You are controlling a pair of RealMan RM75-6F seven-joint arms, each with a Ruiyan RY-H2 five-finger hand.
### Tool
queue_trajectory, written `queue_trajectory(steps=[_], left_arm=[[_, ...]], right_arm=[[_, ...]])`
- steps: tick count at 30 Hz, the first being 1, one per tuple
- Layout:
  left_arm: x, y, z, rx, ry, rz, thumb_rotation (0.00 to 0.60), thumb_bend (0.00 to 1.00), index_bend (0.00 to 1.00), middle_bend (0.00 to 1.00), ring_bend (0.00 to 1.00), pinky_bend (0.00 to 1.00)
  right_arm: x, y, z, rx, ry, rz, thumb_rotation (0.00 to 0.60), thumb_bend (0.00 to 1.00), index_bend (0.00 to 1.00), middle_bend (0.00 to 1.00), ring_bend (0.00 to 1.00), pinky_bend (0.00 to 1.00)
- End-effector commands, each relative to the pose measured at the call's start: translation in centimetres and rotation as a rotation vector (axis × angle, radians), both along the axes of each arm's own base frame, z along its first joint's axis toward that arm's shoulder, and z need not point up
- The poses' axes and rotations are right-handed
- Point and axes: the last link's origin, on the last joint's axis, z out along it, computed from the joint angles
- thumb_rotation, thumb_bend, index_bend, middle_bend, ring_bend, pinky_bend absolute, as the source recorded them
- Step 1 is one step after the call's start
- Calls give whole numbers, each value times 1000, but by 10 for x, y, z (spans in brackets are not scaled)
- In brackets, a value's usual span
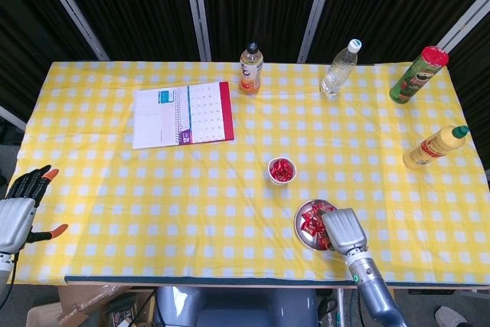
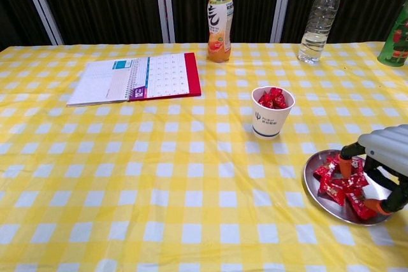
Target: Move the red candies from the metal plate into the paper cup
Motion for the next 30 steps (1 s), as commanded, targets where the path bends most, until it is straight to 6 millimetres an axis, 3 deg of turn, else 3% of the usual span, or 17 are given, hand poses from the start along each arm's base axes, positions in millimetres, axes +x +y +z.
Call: queue_trajectory(steps=[1, 11, 21, 30], left_arm=[[-1, 0, 0, 1, -1, 2, 600, 0, 0, 0, 0, 0], [3, 1, 0, 1, -4, -3, 600, 0, 0, 0, 0, 0], [0, 0, 0, 0, -4, 2, 600, 0, 0, 0, 0, 0], [-3, -1, 2, 1, -10, 6, 600, 0, 0, 0, 0, 0]], right_arm=[[2, 2, -2, 9, -9, 3, 600, 252, 421, 823, 878, 947], [6, 4, -5, 16, -25, 15, 600, 187, 397, 823, 878, 947], [3, 5, -5, 18, -11, 10, 600, 185, 395, 823, 878, 947], [3, 7, -11, 33, -25, 12, 600, 186, 539, 823, 878, 947]])
